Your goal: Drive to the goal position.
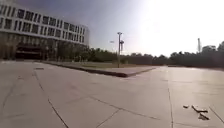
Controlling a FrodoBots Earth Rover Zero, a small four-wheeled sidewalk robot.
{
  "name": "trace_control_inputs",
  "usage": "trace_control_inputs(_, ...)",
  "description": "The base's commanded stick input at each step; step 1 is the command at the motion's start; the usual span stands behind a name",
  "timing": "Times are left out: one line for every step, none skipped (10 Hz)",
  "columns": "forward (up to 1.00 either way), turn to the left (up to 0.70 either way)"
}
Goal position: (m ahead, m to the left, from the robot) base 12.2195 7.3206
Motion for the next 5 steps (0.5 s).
trace_control_inputs(0.7, 0.0)
trace_control_inputs(0.7, 0.0)
trace_control_inputs(0.7, 0.0)
trace_control_inputs(0.7, 0.0)
trace_control_inputs(0.7, 0.0)
